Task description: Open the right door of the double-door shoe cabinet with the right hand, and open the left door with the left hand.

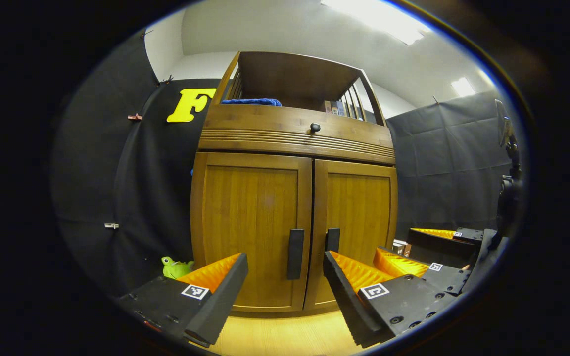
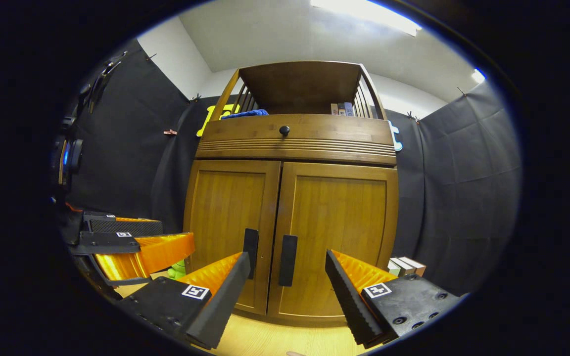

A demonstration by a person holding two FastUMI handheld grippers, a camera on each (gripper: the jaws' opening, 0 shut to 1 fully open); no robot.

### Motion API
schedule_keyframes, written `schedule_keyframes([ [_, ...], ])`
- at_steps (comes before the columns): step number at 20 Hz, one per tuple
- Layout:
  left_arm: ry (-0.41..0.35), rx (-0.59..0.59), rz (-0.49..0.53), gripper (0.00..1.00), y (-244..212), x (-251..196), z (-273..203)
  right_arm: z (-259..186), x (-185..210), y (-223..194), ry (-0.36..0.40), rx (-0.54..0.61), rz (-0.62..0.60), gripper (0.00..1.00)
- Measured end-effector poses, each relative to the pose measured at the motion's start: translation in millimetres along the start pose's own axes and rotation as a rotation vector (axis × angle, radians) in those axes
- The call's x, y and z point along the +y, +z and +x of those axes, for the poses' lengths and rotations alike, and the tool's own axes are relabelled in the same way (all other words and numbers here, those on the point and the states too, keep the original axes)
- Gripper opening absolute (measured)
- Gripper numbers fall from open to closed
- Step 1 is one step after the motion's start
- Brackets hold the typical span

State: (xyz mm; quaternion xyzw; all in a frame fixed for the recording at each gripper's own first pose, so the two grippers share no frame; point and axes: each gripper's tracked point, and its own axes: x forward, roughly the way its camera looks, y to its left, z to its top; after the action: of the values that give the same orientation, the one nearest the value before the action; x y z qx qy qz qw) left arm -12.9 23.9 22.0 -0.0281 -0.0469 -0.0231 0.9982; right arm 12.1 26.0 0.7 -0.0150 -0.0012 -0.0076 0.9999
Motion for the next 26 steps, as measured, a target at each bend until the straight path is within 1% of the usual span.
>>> schedule_keyframes([
  [2,-0.001,0.003,-0.004,0.95,-2,2,-1,9,3,0,0.006,0.003,0.008,0.97],
  [5,-0.005,-0.003,-0.01,0.95,1,7,-6,25,5,0,-0.005,-0.012,0.002,0.97],
  [8,0.005,-0.016,-0.008,0.95,3,13,-13,45,8,-5,-0.003,-0.014,-0.006,0.97],
  [12,0.014,-0.024,-0.018,0.95,5,22,-26,70,1,-10,-0.04,-0.029,0.013,0.98],
  [15,0.01,-0.013,-0.028,0.95,4,28,-33,82,-6,-19,-0.071,-0.013,0.017,0.98],
  [16,0.006,-0.006,-0.03,0.95,2,28,-34,89,-9,-21,-0.081,-0.014,0.02,0.95],
  [17,0.005,0.0,-0.031,0.95,0,28,-35,97,-10,-21,-0.085,-0.016,0.025,0.98],
  [19,0.009,0.005,-0.028,0.95,-1,31,-37,110,-9,-26,-0.085,-0.014,0.032,0.98],
  [20,0.004,0.011,-0.024,0.95,-3,30,-38,115,-9,-29,-0.093,-0.013,0.034,1.0],
  [24,-0.045,0.033,-0.031,0.94,-7,20,-38,136,-3,-44,-0.112,0.004,0.042,0.92],
  [25,-0.046,0.036,-0.029,0.94,-7,20,-38,141,0,-48,-0.099,0.012,0.043,0.91],
  [26,-0.046,0.04,-0.023,0.94,-7,20,-38,146,-1,-52,-0.109,0.018,0.035,0.91],
])
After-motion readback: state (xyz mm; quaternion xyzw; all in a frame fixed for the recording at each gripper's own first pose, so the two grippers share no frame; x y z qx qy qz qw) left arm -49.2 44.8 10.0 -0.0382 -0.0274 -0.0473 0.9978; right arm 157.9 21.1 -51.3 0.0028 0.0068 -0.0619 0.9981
